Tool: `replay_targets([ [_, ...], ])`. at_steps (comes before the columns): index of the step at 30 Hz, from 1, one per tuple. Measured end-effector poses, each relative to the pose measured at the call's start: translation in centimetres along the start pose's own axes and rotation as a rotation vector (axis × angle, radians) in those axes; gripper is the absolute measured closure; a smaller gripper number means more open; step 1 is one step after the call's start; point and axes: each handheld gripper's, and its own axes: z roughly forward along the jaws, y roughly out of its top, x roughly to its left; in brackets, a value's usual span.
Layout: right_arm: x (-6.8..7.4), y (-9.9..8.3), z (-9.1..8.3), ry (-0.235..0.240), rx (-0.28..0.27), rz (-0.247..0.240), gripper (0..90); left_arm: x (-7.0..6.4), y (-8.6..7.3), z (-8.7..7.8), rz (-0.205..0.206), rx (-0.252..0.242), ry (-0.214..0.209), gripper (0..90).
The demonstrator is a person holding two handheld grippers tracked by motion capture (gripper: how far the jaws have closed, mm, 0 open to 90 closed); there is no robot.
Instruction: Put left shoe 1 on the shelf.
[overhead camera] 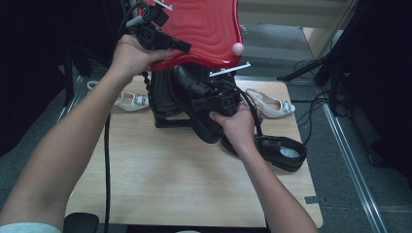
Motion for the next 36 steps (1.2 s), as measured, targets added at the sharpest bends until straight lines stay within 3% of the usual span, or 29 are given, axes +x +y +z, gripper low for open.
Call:
replay_targets([
  [3, 0.3, 0.0, 1.2, -0.082, -0.008, -0.043, 86.9, -0.1, 0.0, 0.0, 0.011, -0.001, -0.004, 90.0],
  [4, 0.4, 0.0, 1.6, -0.114, -0.011, -0.062, 86.9, 0.0, 0.0, 0.1, 0.017, 0.024, -0.040, 90.0],
  [5, 0.6, -0.1, 2.0, -0.146, -0.011, -0.071, 86.8, -0.4, -0.1, 0.8, 0.048, 0.120, -0.046, 90.0],
  [6, 0.7, -0.2, 2.4, -0.175, -0.013, -0.092, 86.8, -1.1, 0.0, 1.0, 0.109, 0.150, -0.003, 90.0],
  [7, 0.7, -0.2, 2.7, -0.189, -0.018, -0.101, 86.9, -2.2, 0.0, 1.1, 0.184, 0.145, 0.078, 90.0],
  [8, 0.6, -0.3, 3.0, -0.187, -0.025, -0.098, 86.9, -2.5, 0.1, 1.2, 0.179, 0.131, 0.074, 90.0],
  [9, 0.6, -0.4, 3.2, -0.186, -0.040, -0.102, 86.9, -2.3, 0.2, 1.3, 0.127, 0.116, -0.006, 90.0],
  [13, 0.8, -0.4, 3.5, -0.183, -0.039, -0.099, 86.8, -1.4, 0.4, 1.3, 0.065, 0.060, -0.004, 90.0],
  [15, 0.9, -0.4, 3.4, -0.173, -0.031, -0.101, 86.8, -0.9, 0.5, 1.1, 0.049, 0.044, -0.025, 90.0],
  [19, 0.9, -0.2, 3.4, -0.164, -0.041, -0.090, 86.7, -0.5, 0.7, 0.6, 0.044, 0.012, 0.013, 90.0],
  [26, 0.8, 0.0, 3.5, -0.155, -0.057, -0.071, 86.7, 0.5, 0.7, 1.0, 0.005, 0.024, 0.054, 90.0],
  [30, 0.8, 0.3, 4.1, -0.170, -0.075, -0.086, 86.6, 0.7, 0.5, 1.0, -0.029, 0.017, 0.032, 90.0],
  [36, 0.9, 0.4, 5.9, -0.219, -0.104, -0.152, 86.7, 0.3, 0.4, 1.1, -0.006, 0.008, 0.054, 90.0],
])
